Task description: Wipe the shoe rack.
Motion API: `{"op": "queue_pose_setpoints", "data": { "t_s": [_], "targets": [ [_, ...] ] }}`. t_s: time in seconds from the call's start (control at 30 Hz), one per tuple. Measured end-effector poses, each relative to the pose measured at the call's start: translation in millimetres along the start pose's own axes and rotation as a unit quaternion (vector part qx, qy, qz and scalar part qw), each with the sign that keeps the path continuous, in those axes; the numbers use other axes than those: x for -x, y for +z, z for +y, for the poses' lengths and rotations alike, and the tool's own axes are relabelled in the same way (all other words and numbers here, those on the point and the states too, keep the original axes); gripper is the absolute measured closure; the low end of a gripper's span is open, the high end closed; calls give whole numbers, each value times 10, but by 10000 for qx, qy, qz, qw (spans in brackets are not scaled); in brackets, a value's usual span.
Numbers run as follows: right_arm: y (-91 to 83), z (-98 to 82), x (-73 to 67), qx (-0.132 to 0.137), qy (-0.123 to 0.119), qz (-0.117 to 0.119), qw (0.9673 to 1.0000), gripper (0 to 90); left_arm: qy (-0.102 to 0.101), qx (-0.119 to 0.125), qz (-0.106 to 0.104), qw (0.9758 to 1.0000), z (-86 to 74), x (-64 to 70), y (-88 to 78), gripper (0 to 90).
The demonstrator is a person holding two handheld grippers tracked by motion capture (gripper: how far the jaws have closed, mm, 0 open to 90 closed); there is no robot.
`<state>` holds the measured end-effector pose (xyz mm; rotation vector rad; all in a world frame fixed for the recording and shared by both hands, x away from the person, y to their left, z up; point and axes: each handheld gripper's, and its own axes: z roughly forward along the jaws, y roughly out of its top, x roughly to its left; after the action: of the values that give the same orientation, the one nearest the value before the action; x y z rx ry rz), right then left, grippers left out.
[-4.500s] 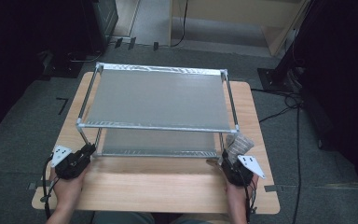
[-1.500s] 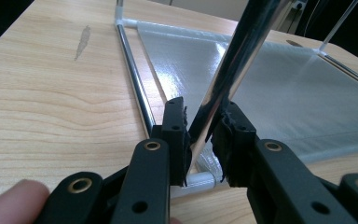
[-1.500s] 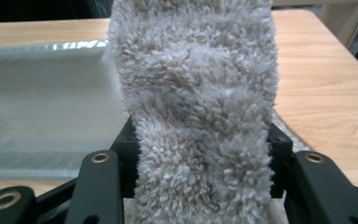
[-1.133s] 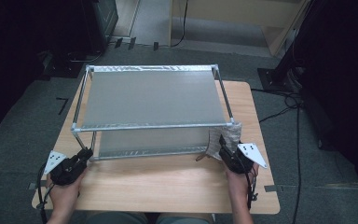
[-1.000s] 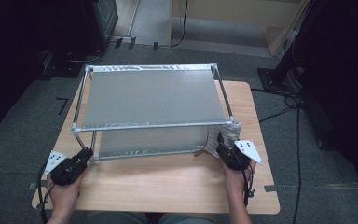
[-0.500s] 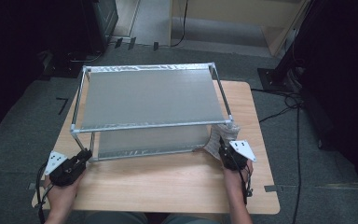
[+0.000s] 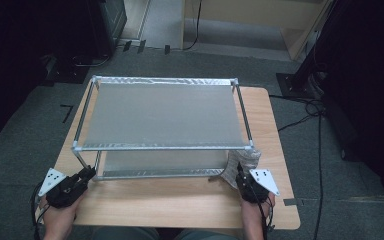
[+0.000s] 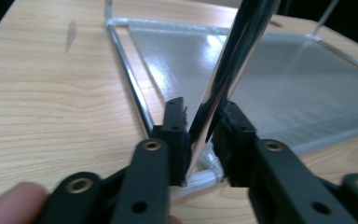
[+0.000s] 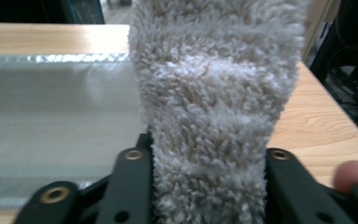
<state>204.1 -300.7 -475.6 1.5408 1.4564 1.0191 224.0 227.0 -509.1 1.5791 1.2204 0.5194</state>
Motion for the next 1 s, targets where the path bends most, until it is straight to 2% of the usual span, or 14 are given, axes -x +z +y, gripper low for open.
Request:
{"op": "queue_pose_setpoints", "data": {
  "t_s": [0.07, 0.2, 0.27, 0.3, 0.33, 0.47, 0.53, 0.7, 0.83, 1.0],
  "targets": [
    [-25, 28, 7, 131, 95, 61, 9999, 622, -14, 76, -57, 10000, 11, -26, -14, 655],
    [-62, 161, 25, 430, 183, 93, 9989, 572, 179, 141, -49, 9997, 23, -34, 3, 631],
    [-44, 224, 12, 565, 112, 60, 9983, 559, 312, 142, -14, 9994, 35, -31, 23, 645],
    [-12, 232, 5, 580, 23, 30, 9983, 557, 312, 142, -14, 9994, 35, -31, 23, 661],
    [53, 212, -4, 529, 4, 23, 9986, 560, 490, 173, 94, 9986, 48, -21, 48, 697],
    [214, 72, -19, 283, -125, -115, 9995, 607, 583, 163, 101, 9981, 41, -12, 70, 768],
    [274, -2, -27, 34, -181, -154, 9997, 615, 543, 170, 69, 9984, 34, -18, 75, 772],
    [338, -82, 41, -442, 50, 21, 9990, 611, 481, 123, 12, 9988, 33, -34, 83, 771],
    [288, -56, 33, -357, -13, 9, 9994, 611, 464, 117, -27, 9988, 26, -47, 91, 771],
    [114, 94, 0, 97, -135, -11, 9999, 594, 469, 118, -13, 9988, 19, -47, 104, 772]
  ]
}}
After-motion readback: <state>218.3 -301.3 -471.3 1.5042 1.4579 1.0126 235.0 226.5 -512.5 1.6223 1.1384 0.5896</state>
